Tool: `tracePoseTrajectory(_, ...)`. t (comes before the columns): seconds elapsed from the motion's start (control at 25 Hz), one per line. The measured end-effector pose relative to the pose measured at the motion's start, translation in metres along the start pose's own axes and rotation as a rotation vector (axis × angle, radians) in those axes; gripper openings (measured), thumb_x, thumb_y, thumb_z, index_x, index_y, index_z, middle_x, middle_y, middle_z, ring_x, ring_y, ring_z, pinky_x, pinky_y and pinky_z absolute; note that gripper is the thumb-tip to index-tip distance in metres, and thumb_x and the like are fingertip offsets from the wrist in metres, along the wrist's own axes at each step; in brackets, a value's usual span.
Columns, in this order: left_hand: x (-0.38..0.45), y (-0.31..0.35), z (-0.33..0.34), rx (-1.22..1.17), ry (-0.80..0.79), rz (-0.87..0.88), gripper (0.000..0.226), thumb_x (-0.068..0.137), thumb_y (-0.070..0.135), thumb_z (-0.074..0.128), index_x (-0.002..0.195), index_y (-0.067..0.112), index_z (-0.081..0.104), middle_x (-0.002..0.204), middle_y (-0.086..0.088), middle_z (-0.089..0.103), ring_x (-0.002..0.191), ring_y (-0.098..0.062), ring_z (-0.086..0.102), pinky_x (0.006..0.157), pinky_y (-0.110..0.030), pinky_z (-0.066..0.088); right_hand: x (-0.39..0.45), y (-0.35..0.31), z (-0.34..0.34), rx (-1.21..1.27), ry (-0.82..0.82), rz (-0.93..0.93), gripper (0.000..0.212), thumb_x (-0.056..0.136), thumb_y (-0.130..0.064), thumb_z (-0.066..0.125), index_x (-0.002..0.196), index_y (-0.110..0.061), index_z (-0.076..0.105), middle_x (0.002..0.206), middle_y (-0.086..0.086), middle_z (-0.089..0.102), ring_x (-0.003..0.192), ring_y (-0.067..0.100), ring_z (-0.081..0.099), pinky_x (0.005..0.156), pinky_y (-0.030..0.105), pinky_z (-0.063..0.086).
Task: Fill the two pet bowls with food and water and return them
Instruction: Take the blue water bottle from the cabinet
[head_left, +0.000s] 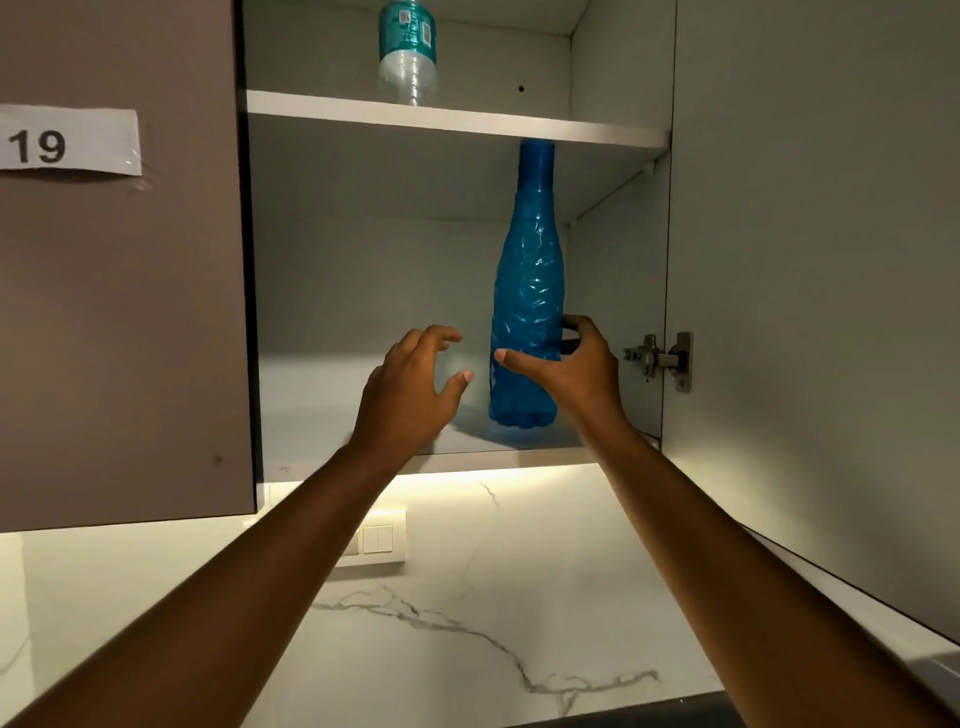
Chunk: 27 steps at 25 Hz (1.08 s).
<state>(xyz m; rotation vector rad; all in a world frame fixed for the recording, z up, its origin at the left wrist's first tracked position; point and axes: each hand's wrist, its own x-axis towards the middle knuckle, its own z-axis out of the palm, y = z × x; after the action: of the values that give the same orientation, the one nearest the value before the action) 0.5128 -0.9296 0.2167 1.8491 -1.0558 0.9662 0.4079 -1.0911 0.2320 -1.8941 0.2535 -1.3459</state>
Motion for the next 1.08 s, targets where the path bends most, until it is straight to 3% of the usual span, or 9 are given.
tracePoseTrajectory(0.08,-0.012,0.01,-0.015,-0.034,0.017,0.001,0.045,0.09,0.041,0.061,0.131,0.026,0.05,0.135,0.001,0.057,0.119,-0.018,0.056,0.087,-0.025,0.044,-0.017,-0.016,-0.007,0.026,-0.011,-0.023,0.083,0.07,-0.041,0.089,0.139,-0.017,0.048,0.138,0.002,0.06,0.106,0.007,0.055,0.076,0.011,0.045)
tracePoseTrajectory(0.36,-0.089,0.022,-0.064,-0.073,0.003,0.017,0.045,0.09,0.04,0.061,0.131,0.025,0.05,0.133,0.002,0.057,0.116,-0.014,0.057,0.086,-0.021,0.042,-0.102,-0.05,-0.033,0.085,-0.067,0.03,0.081,0.071,-0.039,0.088,0.138,-0.018,0.049,0.133,-0.006,0.057,0.112,0.01,0.057,0.083,0.017,0.052)
tracePoseTrajectory(0.48,-0.134,0.018,-0.073,-0.106,-0.079,-0.02,0.047,0.088,0.039,0.064,0.13,0.027,0.048,0.13,0.005,0.057,0.113,-0.011,0.057,0.086,-0.024,0.047,-0.144,-0.045,-0.035,0.063,-0.087,0.112,0.085,0.068,-0.042,0.09,0.139,-0.019,0.05,0.137,-0.001,0.06,0.118,0.017,0.062,0.096,0.034,0.058)
tracePoseTrajectory(0.68,-0.214,0.014,-0.063,-0.222,-0.237,-0.11,0.054,0.083,0.034,0.071,0.132,0.027,0.048,0.13,0.003,0.058,0.114,-0.009,0.057,0.091,-0.03,0.053,-0.225,-0.011,-0.04,0.059,-0.158,0.19,0.08,0.067,-0.036,0.092,0.135,-0.026,0.049,0.131,0.0,0.063,0.11,0.017,0.068,0.093,0.04,0.06)
tracePoseTrajectory(0.88,-0.298,0.019,-0.029,-0.348,-0.412,-0.243,0.064,0.082,0.022,0.074,0.139,0.021,0.046,0.138,-0.002,0.055,0.125,-0.016,0.054,0.102,-0.037,0.049,-0.306,0.036,-0.048,-0.016,-0.212,0.29,0.085,0.065,-0.037,0.093,0.137,-0.026,0.05,0.131,-0.003,0.064,0.112,0.014,0.067,0.096,0.038,0.059)
tracePoseTrajectory(1.08,-0.374,0.029,0.008,-0.451,-0.609,-0.466,0.062,0.092,0.012,0.061,0.148,0.018,0.035,0.151,-0.003,0.042,0.14,-0.019,0.038,0.115,-0.039,0.036,-0.378,0.089,-0.056,-0.124,-0.265,0.422,0.085,0.055,-0.045,0.094,0.128,-0.031,0.051,0.121,-0.012,0.065,0.109,0.005,0.065,0.094,0.032,0.059)
